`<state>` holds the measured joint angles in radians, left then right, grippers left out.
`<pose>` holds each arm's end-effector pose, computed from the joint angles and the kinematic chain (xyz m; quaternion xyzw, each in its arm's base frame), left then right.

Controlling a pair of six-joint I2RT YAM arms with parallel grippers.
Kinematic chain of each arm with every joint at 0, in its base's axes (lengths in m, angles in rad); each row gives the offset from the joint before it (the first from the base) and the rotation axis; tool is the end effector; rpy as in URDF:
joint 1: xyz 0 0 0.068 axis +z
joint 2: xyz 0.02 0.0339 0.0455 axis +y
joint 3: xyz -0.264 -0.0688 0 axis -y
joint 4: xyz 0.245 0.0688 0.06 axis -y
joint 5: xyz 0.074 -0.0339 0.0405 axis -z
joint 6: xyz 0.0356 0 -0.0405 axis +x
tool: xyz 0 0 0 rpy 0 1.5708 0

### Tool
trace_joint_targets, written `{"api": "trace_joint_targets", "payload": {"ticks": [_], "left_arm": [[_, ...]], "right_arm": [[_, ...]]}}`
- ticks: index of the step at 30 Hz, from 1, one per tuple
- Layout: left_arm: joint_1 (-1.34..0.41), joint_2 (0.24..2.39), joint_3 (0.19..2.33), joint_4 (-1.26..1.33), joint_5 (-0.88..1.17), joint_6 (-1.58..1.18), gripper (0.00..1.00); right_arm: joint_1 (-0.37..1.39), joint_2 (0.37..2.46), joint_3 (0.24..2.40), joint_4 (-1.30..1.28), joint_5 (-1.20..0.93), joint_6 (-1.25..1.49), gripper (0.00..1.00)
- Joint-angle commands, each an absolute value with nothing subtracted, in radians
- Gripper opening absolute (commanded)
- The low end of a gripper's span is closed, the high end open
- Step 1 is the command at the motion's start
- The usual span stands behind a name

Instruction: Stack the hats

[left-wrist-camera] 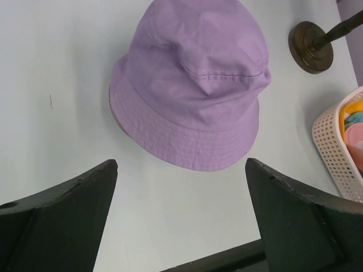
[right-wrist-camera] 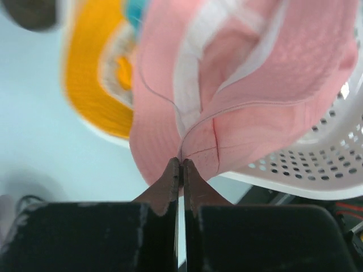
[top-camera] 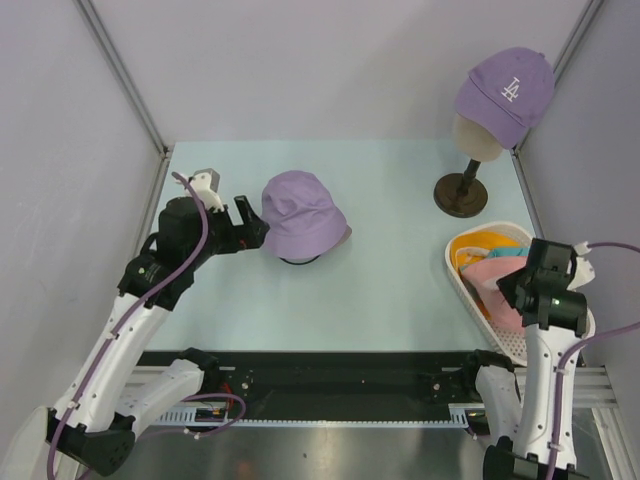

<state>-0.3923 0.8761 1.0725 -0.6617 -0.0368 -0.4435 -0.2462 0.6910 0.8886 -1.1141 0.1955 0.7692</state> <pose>0.1645 -0.0667 0.3738 -0.0314 0.8504 -0.1987 0.4861 0.1063 -0.0338 0.3023 0.4856 0.8083 -0.0066 0.3328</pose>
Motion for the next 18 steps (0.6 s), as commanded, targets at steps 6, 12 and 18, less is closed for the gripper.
{"api": "trace_joint_targets", "payload": {"ticks": [6, 12, 18], "left_arm": [[-0.394, 0.854, 1.157, -0.658, -0.038, -0.448, 1.0], [-0.394, 0.847, 1.14, -0.666, -0.035, -0.451, 1.0], [-0.396, 0.859, 1.149, -0.681, -0.041, -0.43, 1.0]], "right_arm": [[-0.249, 0.735, 1.262, -0.968, 0.103, 0.669, 0.0], [-0.177, 0.747, 1.24, -0.859, -0.093, 0.741, 0.0], [0.151, 0.79, 1.218, -0.837, 0.116, 0.761, 0.0]]}}
